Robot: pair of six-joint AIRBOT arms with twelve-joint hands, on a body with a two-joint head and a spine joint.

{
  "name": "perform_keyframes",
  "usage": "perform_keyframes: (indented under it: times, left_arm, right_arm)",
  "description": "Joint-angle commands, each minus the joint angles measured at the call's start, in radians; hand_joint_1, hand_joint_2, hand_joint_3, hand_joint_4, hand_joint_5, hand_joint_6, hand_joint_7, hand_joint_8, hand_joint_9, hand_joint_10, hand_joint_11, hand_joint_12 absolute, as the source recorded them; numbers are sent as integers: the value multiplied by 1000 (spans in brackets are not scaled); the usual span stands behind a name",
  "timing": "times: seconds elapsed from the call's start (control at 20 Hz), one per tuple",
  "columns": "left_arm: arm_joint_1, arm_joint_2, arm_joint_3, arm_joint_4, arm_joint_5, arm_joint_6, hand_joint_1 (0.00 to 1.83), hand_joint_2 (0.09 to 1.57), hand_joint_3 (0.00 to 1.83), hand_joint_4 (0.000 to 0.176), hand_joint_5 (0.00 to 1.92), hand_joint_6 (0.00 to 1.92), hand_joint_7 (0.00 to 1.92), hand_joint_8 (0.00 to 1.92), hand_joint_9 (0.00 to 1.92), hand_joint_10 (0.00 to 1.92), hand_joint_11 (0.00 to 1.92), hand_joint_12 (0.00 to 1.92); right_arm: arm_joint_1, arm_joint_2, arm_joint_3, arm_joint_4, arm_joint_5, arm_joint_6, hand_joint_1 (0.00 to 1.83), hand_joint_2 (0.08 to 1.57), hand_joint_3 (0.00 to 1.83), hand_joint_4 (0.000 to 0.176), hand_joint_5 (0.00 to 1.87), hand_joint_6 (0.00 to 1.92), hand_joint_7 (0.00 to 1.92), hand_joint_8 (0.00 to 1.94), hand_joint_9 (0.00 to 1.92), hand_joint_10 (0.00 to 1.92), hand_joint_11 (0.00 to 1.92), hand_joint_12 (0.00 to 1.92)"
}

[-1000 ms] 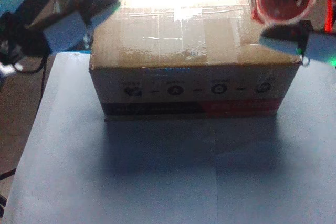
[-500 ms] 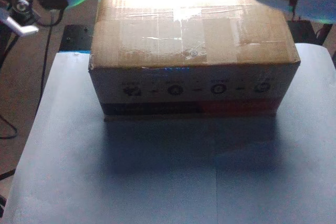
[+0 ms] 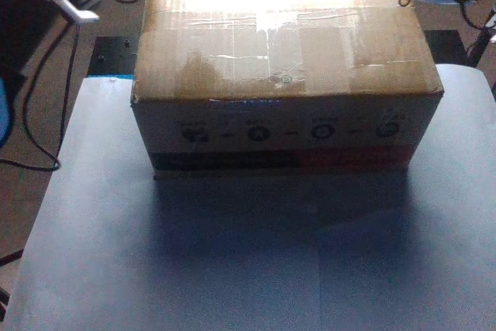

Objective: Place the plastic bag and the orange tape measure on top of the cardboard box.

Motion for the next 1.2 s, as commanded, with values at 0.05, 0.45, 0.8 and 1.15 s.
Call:
perform_keyframes:
  times: [0.05, 0.45, 0.8, 1.15]
  left_arm:
    - [-15, -23, 26, 26, 94, 0, 1358, 1189, 0, 0, 784, 1204, 824, 1192, 780, 1477, 619, 1638]
    - [-13, -111, 114, 26, 48, -2, 1359, 1195, 0, 0, 723, 1143, 847, 1243, 801, 1486, 723, 1682]
    - [7, -156, 173, 26, -6, -82, 1365, 1185, 0, 0, 755, 1039, 861, 1217, 870, 1510, 833, 1767]
    - [19, -162, 175, 26, -10, -83, 1340, 1251, 1, 0, 575, 1300, 737, 1358, 763, 1598, 722, 1652]
  right_arm:
    - [19, -22, 25, -34, -111, -1, 1379, 1143, 0, 0, 877, 891, 915, 1178, 899, 1401, 970, 1629]
    - [18, -70, 99, -5, -94, -1, 1388, 1115, 0, 0, 913, 865, 970, 1061, 959, 1317, 979, 1548]
    - [-7, -104, 121, 30, -86, -1, 1475, 1114, 0, 0, 863, 911, 964, 1010, 997, 1153, 822, 1617]
    - [-55, -136, 134, 69, -86, 0, 1224, 1162, 2, 0, 941, 953, 846, 1381, 748, 1509, 562, 1870]
